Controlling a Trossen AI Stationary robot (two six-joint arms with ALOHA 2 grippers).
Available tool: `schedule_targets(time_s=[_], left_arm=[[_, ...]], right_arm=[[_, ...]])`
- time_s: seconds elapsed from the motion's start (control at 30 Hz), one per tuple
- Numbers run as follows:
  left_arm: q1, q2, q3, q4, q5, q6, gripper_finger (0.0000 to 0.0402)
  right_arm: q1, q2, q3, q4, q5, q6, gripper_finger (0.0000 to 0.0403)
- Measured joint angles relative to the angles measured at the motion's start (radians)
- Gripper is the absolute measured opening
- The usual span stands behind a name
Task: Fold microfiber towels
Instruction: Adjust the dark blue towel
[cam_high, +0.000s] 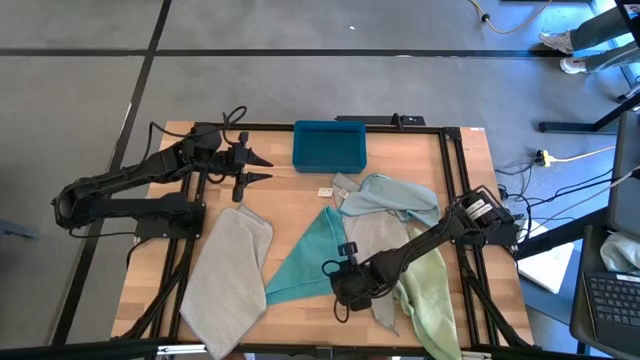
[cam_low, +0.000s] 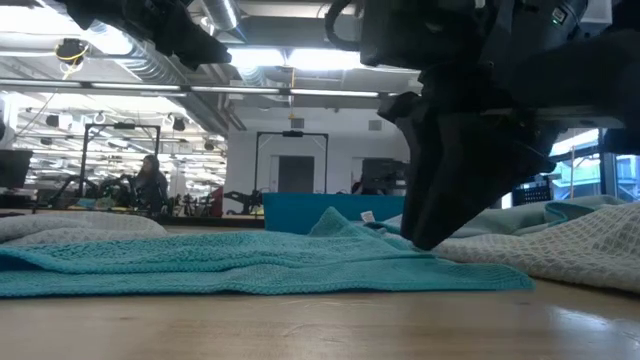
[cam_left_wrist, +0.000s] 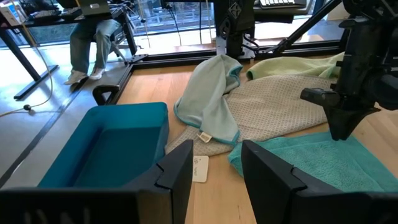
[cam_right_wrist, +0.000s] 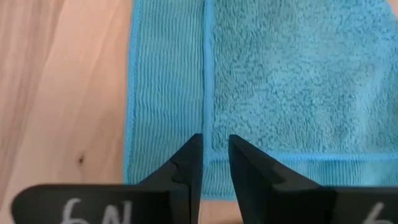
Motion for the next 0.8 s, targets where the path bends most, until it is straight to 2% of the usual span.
schedule_targets(time_s=[0.37, 0.63, 0.8], left_arm=[[0.0, 0.0, 0.0, 0.0, 0.0, 0.0, 0.0129], [0.0, 0.0, 0.0, 0.0, 0.0, 0.0, 0.0129], [0.0, 0.0, 0.0, 0.0, 0.0, 0.0, 0.0129]], right_arm=[[0.001, 0.0, -0.002, -0.03, -0.018, 0.014, 0.0078], [0.0, -0.001, -0.049, 0.034, -0.018, 0.012, 0.0076], [0.0, -0.001, -0.05, 0.044, 0.024, 0.008, 0.0076]])
